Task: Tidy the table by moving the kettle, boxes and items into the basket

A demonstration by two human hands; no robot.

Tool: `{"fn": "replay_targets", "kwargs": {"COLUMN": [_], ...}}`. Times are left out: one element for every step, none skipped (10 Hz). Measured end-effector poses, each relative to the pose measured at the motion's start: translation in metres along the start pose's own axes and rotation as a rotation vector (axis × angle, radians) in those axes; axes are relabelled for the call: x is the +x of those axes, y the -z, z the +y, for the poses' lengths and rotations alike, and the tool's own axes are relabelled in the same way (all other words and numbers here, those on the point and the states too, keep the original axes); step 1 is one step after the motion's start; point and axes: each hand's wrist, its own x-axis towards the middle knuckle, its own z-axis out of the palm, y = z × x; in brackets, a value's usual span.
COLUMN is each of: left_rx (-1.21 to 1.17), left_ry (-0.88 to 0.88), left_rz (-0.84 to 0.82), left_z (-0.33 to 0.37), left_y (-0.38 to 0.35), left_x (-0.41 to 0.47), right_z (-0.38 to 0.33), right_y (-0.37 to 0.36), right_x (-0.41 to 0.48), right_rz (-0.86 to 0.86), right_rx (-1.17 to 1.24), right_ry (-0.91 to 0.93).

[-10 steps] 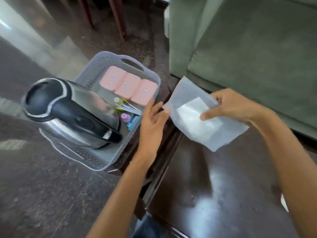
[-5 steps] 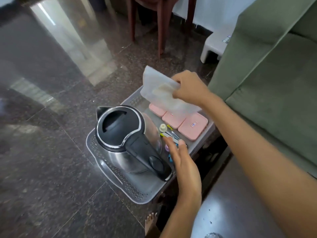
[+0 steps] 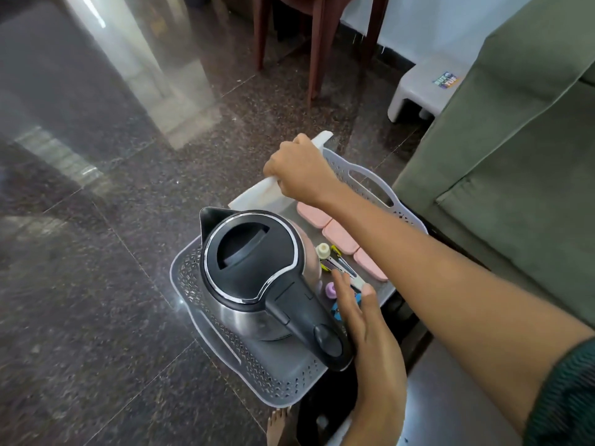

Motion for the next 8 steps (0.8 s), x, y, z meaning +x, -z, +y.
{"fn": "replay_targets", "kwargs": {"left_rx": [0.003,0.018,0.029,0.054,0.068,0.080,0.071,0.113], "left_ry": [0.003,-0.001,-0.007,-0.032,-0.062,-0.099,-0.129,-0.176], "left_rz": [0.001,0.000,0.003,0.022,0.044,0.047,0.047,0.044], "left_z": [-0.003,-0.005,-0.005,-0.006,-0.008,-0.008,-0.011,-0.011], "left_y": [0.001,0.001,0.002,0.001,-0.002,-0.004,-0.004,-0.005], "left_x": [0.001,0.001,0.002,0.004,0.004,0.005,0.008,0.010], "right_z": [-0.006,-0.003,0.003,0.004,0.010,0.019,0.028,0.037], "right_y": [-0.008,-0.023,-0.030,-0.026,-0.023,-0.012,-0.009,-0.012], "right_x": [-0.002,-0.011,-0.014,-0.014,-0.020,-0.033,-0.052,-0.080], "right_rz": [0.039,0.013,-0.033,0.010,0.068,0.132,0.154,0.289], "right_rx": [-0.060,-0.057,0.031,0.005,-0.005,0.019,0.047,0.074], "right_ry": [0.084,0.059,0.019,-0.035,-0.052,-0.095,-0.139,-0.291]}}
